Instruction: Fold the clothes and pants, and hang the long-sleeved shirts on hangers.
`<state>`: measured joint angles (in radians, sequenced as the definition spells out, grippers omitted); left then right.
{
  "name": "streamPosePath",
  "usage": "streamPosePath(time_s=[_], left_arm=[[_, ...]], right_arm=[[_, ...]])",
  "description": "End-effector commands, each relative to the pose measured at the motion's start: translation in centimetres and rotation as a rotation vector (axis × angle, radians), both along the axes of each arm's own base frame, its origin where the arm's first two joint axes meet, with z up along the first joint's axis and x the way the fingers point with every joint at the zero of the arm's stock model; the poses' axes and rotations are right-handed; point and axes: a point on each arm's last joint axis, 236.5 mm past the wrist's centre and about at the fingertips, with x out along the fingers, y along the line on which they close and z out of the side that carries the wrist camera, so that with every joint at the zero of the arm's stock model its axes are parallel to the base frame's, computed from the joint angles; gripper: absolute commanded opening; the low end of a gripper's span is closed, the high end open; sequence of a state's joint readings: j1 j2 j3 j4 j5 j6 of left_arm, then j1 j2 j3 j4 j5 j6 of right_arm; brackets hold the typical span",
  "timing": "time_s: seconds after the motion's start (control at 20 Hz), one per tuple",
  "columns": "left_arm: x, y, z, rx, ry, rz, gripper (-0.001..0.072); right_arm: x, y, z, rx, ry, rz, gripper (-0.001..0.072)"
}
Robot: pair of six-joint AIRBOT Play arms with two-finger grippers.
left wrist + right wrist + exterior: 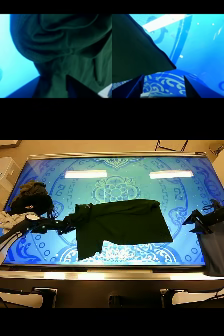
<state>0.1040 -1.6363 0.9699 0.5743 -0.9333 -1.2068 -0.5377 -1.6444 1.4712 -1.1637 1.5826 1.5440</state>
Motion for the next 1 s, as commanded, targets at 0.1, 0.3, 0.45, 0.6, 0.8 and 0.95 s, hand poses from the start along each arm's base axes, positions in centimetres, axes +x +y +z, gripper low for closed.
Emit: streamPosePath(time_s=[0.1,0.3,0.45,0.6,0.8,0.95], left_arm=[[-0.1,-1.1,-0.2,-0.002,-0.016,-0.034,0.0023],[-0.6,-1.5,0.7,-0.016,-0.028,-0.069,0.0023],[-0.9,-1.9,1.7,-0.027,-0.038,-0.088,0.0023],[-0.9,-2.4,2.5,-0.024,-0.059,-0.100,0.0023],[-0.9,-2.5,2.8,-0.027,-0.057,-0.096,0.0022],[-1.3,-2.8,3.0,-0.041,-0.044,-0.106,0.0023]], right_arm=[[-1.9,-0.8,-1.1,-0.040,0.076,0.017,0.0564],[-4.5,1.4,-5.3,0.026,0.148,0.005,0.0623],[-3.3,3.4,-7.3,0.093,0.074,-0.056,0.0608],[-2.3,4.7,-7.8,0.149,0.017,-0.078,0.0582],[-2.0,5.8,-8.8,0.134,0.022,-0.054,0.0502],[-1.1,7.5,-9.3,0.101,0.010,0.005,0.0081]])
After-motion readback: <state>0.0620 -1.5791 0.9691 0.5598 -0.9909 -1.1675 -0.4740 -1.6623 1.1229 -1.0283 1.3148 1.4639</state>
